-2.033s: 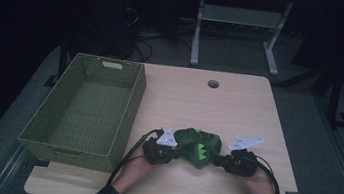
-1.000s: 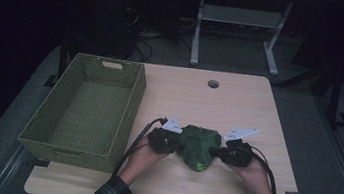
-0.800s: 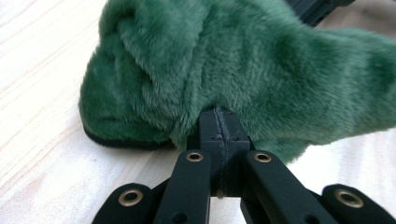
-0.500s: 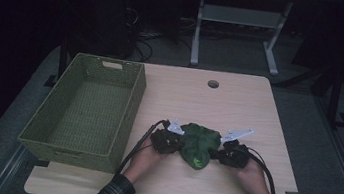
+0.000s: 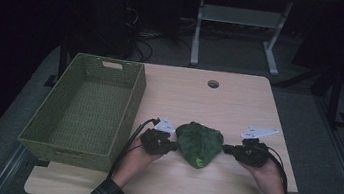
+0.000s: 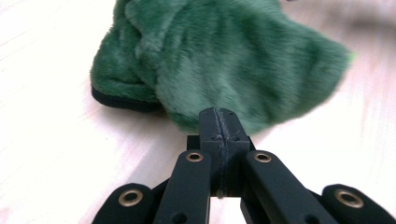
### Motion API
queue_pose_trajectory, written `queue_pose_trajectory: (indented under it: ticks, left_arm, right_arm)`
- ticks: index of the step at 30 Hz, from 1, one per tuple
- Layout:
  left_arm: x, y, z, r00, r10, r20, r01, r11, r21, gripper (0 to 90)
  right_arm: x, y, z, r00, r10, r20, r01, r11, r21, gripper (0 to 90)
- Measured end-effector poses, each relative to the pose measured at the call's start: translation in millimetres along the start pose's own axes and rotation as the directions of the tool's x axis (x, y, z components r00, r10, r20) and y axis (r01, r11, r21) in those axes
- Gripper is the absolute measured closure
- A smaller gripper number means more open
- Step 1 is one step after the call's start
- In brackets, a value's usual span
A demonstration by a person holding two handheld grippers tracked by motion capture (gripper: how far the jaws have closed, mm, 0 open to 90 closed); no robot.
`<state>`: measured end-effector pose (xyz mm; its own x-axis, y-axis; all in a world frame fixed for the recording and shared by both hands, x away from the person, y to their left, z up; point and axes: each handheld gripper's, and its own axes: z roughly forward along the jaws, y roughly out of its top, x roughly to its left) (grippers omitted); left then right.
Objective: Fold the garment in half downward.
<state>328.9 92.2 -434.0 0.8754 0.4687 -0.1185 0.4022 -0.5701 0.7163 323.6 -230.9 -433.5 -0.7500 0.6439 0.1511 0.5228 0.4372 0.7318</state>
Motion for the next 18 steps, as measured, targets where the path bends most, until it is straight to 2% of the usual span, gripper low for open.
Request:
queue_pose_trajectory:
  ticks: [3,9,12,13,18]
  left_arm:
    - [-5.0,-2.1,-3.1,0.9999,0.003,0.011,-0.003,1.0,-0.005,89.7]
    - [-15.3,-6.3,-2.0,0.999,0.003,0.046,-0.003,1.0,0.005,89.7]
    - [-23.1,-8.1,2.4,0.9976,0.016,0.067,-0.017,0.9997,0.016,89.7]
    - [-26.2,-8.6,4.6,0.9969,0.024,0.075,-0.026,0.9994,0.023,89.7]
    - [-36.5,-8.9,14.6,0.9943,0.031,0.102,-0.034,0.9991,0.027,89.7]
  right_arm:
    - [-6.4,1.3,-4.9,0.9998,0.02,0.005,-0.02,1.0,-0.015,89.9]
    - [-18.2,11.6,-5.6,0.9994,0.026,0.025,-0.025,0.999,-0.04,89.9]
    - [-23.8,20.5,-2.4,0.9991,0.033,0.027,-0.031,0.997,-0.068,89.9]
    - [-26.2,24.3,-0.4,0.999,0.039,0.023,-0.037,0.998,-0.059,89.9]
    - [-33.8,43.7,11.6,0.9993,0.031,0.021,-0.029,0.996,-0.082,89.9]
